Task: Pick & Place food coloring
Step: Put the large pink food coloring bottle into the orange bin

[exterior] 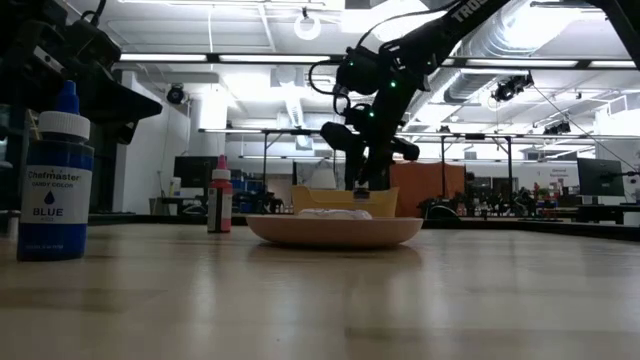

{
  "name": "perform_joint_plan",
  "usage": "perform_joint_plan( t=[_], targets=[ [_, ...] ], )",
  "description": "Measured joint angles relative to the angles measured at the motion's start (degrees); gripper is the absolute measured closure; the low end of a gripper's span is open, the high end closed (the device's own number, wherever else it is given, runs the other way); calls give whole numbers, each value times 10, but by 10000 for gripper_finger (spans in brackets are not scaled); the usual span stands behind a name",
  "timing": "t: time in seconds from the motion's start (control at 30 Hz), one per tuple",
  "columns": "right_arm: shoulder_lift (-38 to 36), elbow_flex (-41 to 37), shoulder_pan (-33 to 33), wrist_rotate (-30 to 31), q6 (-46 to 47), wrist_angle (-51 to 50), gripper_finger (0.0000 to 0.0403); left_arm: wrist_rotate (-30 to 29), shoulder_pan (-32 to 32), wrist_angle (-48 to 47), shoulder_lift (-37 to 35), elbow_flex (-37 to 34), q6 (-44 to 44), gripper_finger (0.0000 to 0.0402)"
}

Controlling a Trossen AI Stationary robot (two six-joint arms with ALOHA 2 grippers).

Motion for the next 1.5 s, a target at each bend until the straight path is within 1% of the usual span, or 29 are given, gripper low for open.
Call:
perform_joint_plan(
  t=[0.17,0.33,0.43,0.57,0.67,0.77,1.0,1.17,1.3,1.4,1.5],
  targets=[
    [0,15,5,-3,-5,-1,267,0,0,0,0,0,0,401],
    [0,64,13,-37,-70,-4,267,0,0,0,0,0,0,401],
    [0,107,21,-93,-139,-11,267,0,0,0,0,0,0,401],
    [0,169,34,-183,-214,-39,267,0,0,0,0,0,0,401],
    [8,224,42,-244,-261,-86,267,0,0,0,0,0,0,401],
    [29,288,51,-274,-300,-152,267,0,0,0,0,0,0,401],
    [103,437,66,-288,-371,-273,267,0,0,0,0,0,0,401],
    [159,503,79,-294,-428,-299,263,0,0,0,0,0,0,401],
    [189,511,87,-296,-444,-289,237,0,0,0,0,0,0,401],
    [201,494,92,-295,-448,-255,211,0,0,0,0,0,0,401],
    [203,465,96,-272,-441,-209,188,0,0,0,0,0,0,401]
  ],
)
